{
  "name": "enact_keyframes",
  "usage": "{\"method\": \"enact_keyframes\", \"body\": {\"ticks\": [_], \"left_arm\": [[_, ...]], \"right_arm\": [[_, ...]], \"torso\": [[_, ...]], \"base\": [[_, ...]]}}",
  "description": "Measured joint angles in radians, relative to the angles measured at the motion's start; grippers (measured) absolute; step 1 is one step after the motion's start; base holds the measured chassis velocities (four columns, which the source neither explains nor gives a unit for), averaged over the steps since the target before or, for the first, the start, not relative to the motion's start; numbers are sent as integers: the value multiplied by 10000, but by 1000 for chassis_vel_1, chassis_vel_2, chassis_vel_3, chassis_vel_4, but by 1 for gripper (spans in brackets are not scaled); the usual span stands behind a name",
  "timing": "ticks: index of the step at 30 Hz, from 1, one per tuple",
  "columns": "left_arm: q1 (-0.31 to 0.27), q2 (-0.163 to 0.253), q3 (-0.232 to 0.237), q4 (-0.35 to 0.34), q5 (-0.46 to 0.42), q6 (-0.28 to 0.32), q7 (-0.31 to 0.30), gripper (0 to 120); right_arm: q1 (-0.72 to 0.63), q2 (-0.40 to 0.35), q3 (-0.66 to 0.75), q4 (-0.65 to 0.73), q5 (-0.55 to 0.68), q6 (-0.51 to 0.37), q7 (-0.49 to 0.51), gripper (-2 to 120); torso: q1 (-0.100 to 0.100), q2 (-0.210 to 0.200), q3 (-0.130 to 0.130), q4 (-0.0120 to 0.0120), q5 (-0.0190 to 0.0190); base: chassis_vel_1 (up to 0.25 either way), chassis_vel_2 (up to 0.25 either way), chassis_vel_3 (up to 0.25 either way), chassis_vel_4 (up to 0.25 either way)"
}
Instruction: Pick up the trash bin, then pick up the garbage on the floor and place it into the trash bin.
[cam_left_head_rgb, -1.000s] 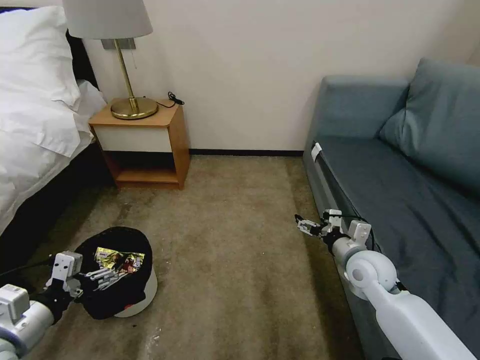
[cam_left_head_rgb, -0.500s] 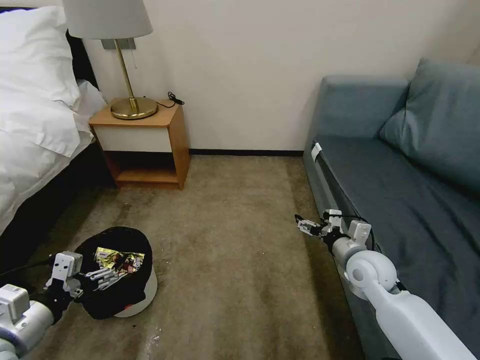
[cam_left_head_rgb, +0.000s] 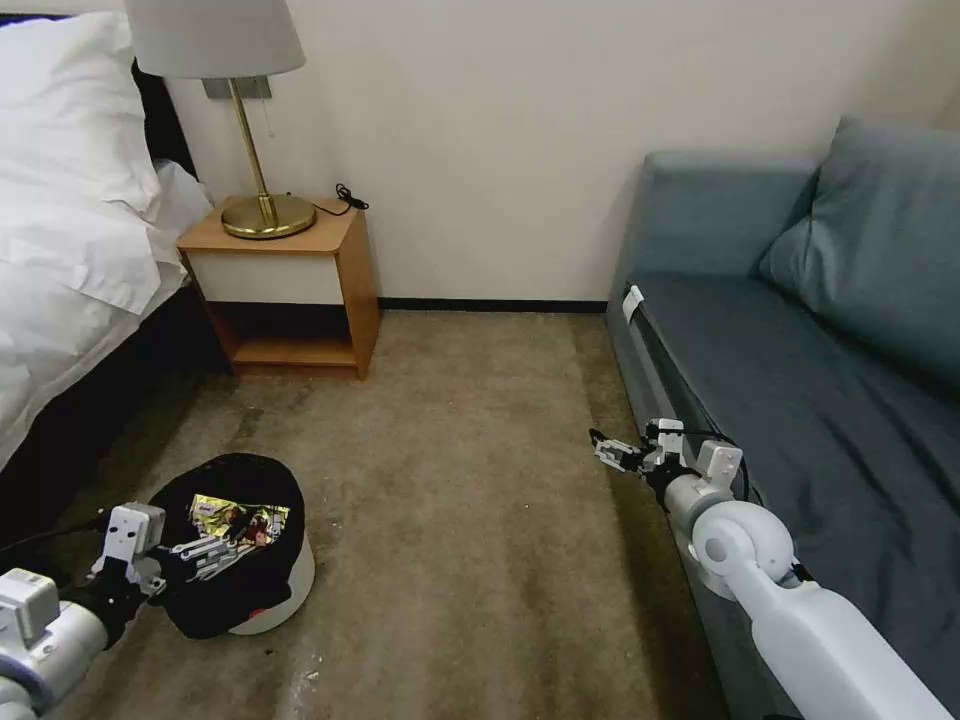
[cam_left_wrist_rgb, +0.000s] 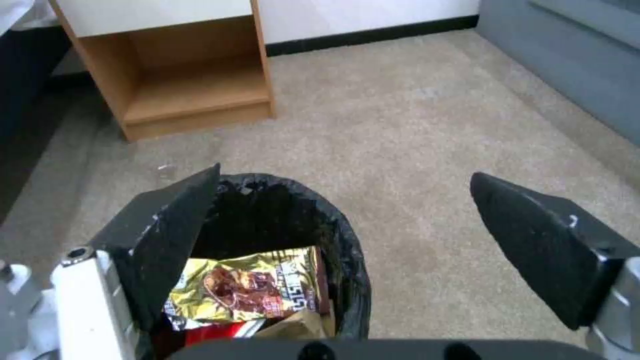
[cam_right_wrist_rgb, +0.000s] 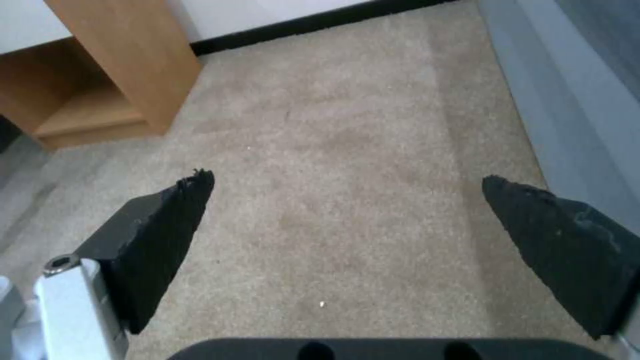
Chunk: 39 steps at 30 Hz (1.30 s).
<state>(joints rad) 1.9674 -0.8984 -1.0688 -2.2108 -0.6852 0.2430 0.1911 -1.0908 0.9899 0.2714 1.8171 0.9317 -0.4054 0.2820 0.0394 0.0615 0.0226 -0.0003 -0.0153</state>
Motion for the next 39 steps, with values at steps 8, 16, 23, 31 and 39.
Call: {"method": "enact_keyframes", "body": {"ticks": [8, 16, 23, 31, 39], "left_arm": [[0, 0, 0, 0, 0, 0, 0, 100], [0, 0, 0, 0, 0, 0, 0, 100], [0, 0, 0, 0, 0, 0, 0, 100], [0, 0, 0, 0, 0, 0, 0, 100], [0, 0, 0, 0, -1, -1, 0, 100]], "right_arm": [[0, 0, 0, 0, 0, 0, 0, 100], [0, 0, 0, 0, 0, 0, 0, 100], [0, 0, 0, 0, 0, 0, 0, 100], [0, 0, 0, 0, 0, 0, 0, 100], [0, 0, 0, 0, 0, 0, 0, 100]], "torso": [[1, 0, 0, 0, 0], [0, 0, 0, 0, 0], [0, 0, 0, 0, 0], [0, 0, 0, 0, 0], [1, 0, 0, 0, 0]], "base": [[0, 0, 0, 0], [0, 0, 0, 0], [0, 0, 0, 0], [0, 0, 0, 0], [0, 0, 0, 0]]}}
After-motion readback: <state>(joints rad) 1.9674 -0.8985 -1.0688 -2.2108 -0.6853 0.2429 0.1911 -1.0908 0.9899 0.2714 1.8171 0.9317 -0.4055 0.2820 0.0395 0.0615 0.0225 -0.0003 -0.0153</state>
